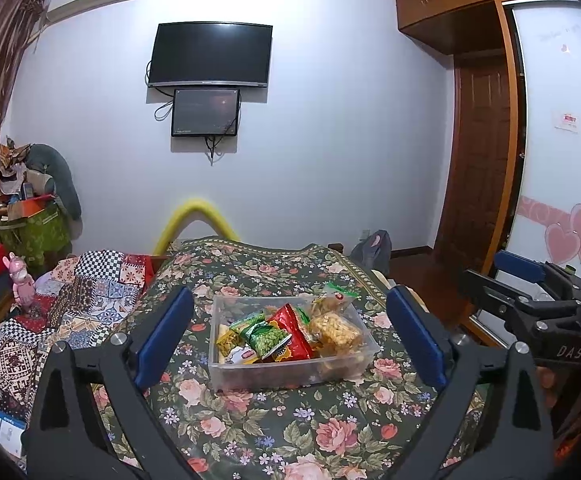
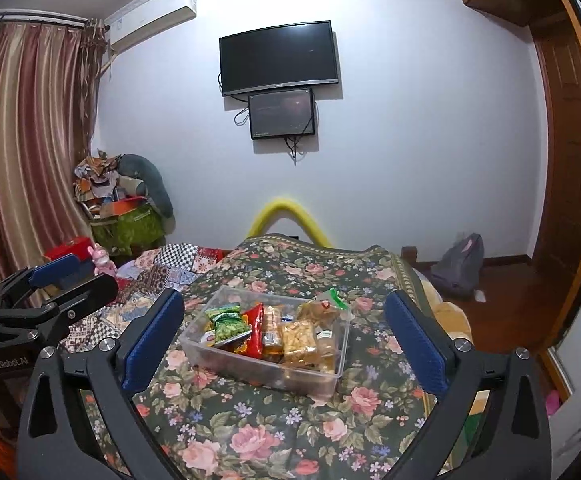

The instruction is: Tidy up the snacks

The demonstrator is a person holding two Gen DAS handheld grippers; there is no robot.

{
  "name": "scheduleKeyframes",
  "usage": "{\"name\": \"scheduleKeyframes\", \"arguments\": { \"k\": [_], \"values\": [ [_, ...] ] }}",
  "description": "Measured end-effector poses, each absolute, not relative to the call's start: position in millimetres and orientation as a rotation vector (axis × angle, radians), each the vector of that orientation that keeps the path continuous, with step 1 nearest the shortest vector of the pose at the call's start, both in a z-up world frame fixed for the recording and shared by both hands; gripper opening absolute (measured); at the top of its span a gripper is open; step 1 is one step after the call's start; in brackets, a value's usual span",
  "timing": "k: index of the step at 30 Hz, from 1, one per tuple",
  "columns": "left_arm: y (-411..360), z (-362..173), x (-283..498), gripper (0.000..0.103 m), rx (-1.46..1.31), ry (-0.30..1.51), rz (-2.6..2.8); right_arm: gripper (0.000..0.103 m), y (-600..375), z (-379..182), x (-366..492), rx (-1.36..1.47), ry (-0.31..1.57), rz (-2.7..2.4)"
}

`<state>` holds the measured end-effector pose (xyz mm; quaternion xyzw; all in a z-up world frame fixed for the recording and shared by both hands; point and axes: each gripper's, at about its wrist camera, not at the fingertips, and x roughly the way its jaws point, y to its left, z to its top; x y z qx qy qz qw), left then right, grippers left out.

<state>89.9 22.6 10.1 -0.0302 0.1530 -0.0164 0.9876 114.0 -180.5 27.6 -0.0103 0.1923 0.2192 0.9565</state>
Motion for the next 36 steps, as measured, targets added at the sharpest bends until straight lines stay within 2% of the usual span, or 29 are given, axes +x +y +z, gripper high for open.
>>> {"name": "scheduleKeyframes", "arguments": {
  "k": [13,36],
  "values": [
    [21.0,11.3,85.2,0.103,-0.054,0.304,-0.022,0.102,-182.4,28.5,110.4,-0.031,0.386,0.440],
    [17.3,9.1,84.7,0.103,-0.053,0.316,-0.021,0.103,-183.3,33.0,104.7,-0.029,0.379,0.432]
  ]
}}
